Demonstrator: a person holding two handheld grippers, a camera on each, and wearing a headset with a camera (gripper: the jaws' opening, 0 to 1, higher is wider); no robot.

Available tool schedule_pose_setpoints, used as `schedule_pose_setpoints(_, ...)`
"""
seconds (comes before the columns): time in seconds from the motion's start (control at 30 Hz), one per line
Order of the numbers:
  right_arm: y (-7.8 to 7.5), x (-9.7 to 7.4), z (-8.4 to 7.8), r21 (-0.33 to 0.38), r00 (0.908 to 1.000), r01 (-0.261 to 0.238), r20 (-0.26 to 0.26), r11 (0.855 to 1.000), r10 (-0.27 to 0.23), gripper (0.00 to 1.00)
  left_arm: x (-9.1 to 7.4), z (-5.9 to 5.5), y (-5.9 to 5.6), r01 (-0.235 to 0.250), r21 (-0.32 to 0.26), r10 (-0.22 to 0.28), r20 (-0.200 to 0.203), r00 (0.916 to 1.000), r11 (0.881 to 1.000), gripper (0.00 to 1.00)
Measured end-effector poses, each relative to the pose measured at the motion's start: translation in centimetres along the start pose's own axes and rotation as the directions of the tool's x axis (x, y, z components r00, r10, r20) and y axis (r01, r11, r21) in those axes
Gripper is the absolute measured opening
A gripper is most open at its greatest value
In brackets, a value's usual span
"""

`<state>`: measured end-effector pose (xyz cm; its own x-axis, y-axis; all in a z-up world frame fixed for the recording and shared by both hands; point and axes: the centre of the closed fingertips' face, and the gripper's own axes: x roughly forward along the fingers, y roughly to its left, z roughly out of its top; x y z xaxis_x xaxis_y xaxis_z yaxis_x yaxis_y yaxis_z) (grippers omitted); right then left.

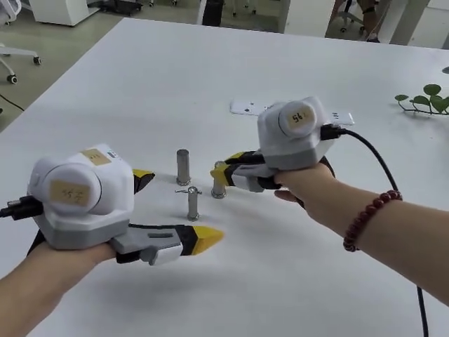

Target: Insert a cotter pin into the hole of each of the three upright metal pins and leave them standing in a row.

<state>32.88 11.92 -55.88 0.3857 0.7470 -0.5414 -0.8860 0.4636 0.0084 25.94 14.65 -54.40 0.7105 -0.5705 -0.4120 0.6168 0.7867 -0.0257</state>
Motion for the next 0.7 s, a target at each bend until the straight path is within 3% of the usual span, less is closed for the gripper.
schedule_pose_setpoints(0.33, 0.6, -1.9, -0.9, -0.012, 0.9996, -0.029, -0.001, 1.000, 0.029, 0.07, -0.4, 0.1, -0.4, 0.003, 0.016, -0.003, 0.000, 1.0000, 1.000, 0.98)
schedule_pose_setpoints(0.7, 2.4, -3.6, -1.9, -0.050, 0.9984, -0.049, -0.030, 0.998, 0.048, 0.07, -0.9, 0.2, -0.8, -0.002, 0.021, 0.002, 0.004, 1.0000, 1.000, 0.99)
